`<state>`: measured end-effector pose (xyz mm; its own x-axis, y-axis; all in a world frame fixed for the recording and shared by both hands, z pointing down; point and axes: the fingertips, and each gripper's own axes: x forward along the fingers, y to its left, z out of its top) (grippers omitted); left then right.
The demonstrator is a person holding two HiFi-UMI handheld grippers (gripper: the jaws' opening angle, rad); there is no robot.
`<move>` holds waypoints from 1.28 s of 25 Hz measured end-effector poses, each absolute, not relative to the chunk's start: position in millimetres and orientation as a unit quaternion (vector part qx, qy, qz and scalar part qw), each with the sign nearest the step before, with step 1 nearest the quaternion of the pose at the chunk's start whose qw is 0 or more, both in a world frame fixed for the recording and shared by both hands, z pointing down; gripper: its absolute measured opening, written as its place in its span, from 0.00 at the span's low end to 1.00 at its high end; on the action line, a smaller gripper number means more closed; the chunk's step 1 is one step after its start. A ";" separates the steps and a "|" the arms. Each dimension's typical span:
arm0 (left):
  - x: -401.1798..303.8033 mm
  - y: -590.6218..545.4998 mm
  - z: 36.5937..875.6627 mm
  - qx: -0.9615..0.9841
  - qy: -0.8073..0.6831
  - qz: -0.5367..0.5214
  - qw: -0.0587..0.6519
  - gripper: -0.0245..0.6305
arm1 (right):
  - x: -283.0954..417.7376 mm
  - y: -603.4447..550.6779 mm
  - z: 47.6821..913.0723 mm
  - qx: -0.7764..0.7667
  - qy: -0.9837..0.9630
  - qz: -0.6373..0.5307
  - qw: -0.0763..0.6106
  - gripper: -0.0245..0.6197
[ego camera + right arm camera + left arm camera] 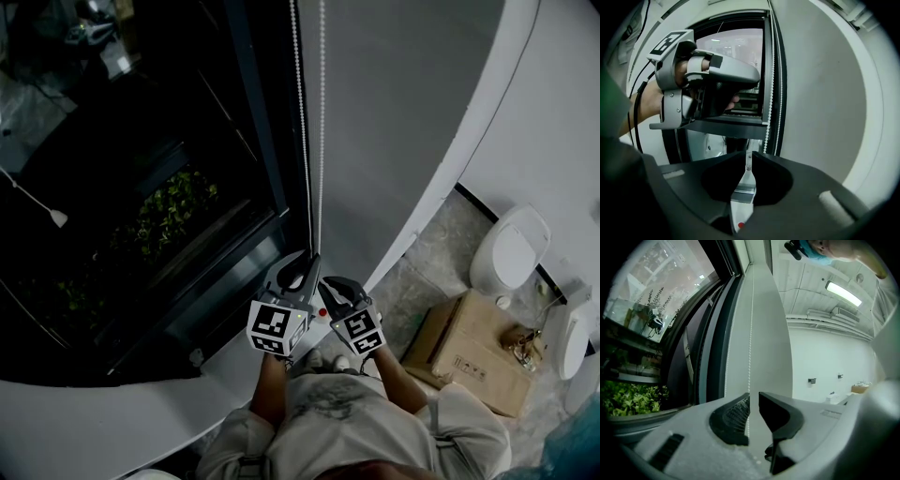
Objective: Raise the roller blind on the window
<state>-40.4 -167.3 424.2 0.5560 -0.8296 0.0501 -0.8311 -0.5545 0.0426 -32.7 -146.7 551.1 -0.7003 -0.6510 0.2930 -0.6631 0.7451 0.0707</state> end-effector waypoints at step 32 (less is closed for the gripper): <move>-71.7 -141.9 447.1 0.866 -0.498 -0.009 0.043 0.04 | -21.0 -134.4 433.1 0.347 -0.938 -0.017 0.009 0.05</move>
